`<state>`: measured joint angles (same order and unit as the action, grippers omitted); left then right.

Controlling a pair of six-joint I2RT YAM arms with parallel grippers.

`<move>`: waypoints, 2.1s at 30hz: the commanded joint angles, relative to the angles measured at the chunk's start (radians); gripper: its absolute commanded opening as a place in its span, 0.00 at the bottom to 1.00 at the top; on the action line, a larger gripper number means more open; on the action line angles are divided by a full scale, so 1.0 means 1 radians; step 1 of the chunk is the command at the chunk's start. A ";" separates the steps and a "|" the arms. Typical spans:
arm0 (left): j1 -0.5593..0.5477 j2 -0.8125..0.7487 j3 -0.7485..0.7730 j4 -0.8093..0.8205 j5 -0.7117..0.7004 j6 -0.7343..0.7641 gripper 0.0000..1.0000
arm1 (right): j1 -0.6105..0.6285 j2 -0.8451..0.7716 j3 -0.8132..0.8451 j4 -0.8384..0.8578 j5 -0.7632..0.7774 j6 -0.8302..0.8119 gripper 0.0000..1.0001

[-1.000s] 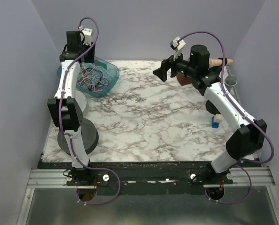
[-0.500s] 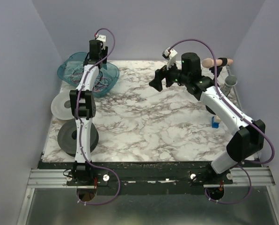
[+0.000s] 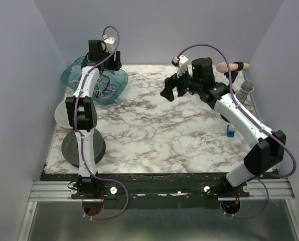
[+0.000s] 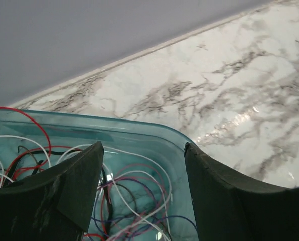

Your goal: Wrap the cables

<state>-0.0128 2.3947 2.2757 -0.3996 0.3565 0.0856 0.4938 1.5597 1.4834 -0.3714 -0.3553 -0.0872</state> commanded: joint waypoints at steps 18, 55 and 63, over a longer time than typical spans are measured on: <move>-0.170 -0.183 -0.349 -0.422 0.291 0.381 0.81 | 0.026 -0.050 -0.017 -0.052 0.071 -0.098 1.00; -0.224 -0.453 -0.335 -0.556 0.389 0.251 0.96 | -0.067 -0.173 0.002 0.029 -0.538 -0.110 1.00; -0.072 -0.542 -0.335 -0.398 0.106 0.042 0.96 | -0.067 0.119 0.142 0.056 -0.052 0.162 0.85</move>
<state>-0.0956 1.9392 1.9339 -0.8970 0.6647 0.2886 0.4309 1.4559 1.4792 -0.3256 -0.6445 -0.0891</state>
